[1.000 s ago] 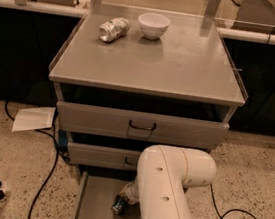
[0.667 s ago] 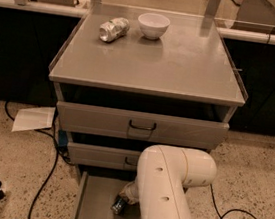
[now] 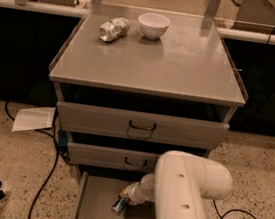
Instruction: Pick redbull can from bottom drawer and place on counter
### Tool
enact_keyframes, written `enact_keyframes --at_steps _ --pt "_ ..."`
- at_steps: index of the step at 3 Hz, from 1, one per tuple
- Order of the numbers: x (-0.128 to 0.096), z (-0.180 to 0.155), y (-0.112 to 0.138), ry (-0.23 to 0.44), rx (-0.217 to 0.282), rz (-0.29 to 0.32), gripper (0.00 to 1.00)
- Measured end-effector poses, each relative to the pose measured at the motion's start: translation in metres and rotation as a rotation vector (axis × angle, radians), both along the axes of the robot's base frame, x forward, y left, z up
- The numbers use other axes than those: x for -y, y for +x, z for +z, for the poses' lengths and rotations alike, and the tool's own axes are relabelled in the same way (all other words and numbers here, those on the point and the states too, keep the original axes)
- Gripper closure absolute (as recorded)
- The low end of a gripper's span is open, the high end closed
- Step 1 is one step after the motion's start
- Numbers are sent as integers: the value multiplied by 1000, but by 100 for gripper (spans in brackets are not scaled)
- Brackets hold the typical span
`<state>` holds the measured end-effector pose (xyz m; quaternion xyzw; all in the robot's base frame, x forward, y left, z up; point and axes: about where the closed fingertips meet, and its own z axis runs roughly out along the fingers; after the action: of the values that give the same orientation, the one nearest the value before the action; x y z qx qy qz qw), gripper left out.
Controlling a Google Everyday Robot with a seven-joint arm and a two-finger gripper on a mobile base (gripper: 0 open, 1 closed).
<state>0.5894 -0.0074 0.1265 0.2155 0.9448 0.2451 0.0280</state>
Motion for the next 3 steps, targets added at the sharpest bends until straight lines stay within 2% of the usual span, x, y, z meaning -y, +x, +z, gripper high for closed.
enact_keyframes --at_steps 1,2,3 --pt "-5 8 -25 147 59 108 100" --pt "-19 14 -73 319 108 170 100" --pt "-32 39 -92 441 167 211 100"
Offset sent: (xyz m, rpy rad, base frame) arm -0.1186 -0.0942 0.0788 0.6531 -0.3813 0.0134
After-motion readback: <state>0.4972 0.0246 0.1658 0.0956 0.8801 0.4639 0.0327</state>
